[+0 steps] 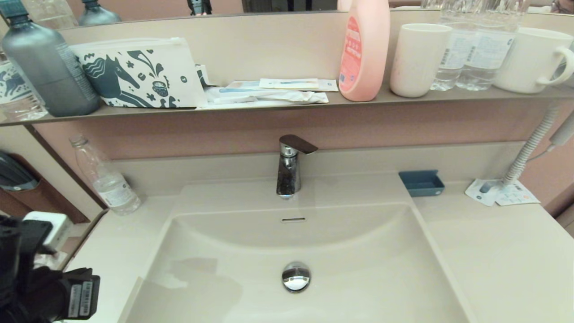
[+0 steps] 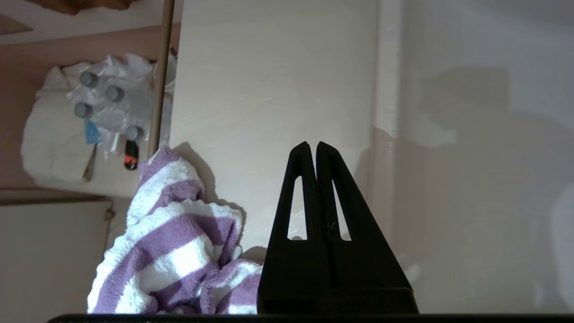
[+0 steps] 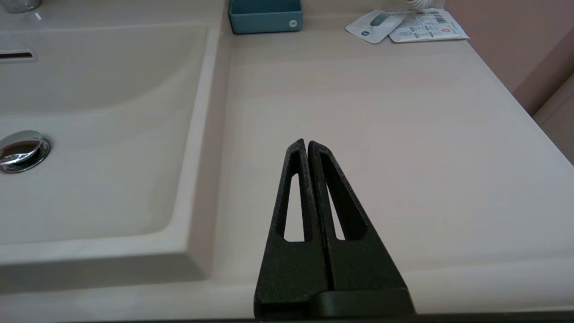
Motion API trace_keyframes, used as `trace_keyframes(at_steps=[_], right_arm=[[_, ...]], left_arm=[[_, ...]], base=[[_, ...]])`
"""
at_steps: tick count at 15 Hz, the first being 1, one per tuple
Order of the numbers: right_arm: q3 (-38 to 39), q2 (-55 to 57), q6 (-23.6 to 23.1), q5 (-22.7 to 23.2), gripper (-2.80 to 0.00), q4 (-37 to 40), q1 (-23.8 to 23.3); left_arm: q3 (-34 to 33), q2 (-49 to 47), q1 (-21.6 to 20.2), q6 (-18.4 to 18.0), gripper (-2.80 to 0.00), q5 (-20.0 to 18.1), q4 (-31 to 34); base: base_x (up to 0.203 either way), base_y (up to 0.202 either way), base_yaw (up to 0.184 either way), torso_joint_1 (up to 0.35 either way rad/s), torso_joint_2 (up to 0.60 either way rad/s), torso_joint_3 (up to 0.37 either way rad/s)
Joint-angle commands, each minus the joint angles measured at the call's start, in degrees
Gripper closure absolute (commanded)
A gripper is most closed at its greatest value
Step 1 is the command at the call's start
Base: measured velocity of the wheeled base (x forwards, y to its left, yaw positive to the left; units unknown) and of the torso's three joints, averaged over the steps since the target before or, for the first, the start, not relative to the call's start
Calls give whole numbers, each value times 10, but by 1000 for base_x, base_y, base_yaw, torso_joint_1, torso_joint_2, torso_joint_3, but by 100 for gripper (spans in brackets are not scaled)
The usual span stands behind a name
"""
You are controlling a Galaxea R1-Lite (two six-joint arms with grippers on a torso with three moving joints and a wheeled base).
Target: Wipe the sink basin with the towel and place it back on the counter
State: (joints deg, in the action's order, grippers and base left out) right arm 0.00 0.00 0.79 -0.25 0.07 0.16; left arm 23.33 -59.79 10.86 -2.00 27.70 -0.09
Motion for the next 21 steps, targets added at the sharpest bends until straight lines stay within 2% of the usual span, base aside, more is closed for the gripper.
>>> trace_keyframes(at_steps=[1, 5, 10, 16, 21], right_arm=[[0, 0, 0, 0, 0, 0, 0], [0, 0, 0, 0, 0, 0, 0], [0, 0, 0, 0, 0, 0, 0], [0, 0, 0, 0, 0, 0, 0], [0, 0, 0, 0, 0, 0, 0]], left_arm=[[-4, 54, -2, -2, 0, -14, 1], [-46, 149, -32, -40, 0, -81, 2], [-66, 282, -39, -44, 0, -169, 3], [-69, 409, -66, -42, 0, -228, 6], [-89, 466, -90, -42, 0, -231, 5]], base=[[0, 0, 0, 0, 0, 0], [0, 0, 0, 0, 0, 0], [0, 0, 0, 0, 0, 0], [0, 0, 0, 0, 0, 0], [0, 0, 0, 0, 0, 0]])
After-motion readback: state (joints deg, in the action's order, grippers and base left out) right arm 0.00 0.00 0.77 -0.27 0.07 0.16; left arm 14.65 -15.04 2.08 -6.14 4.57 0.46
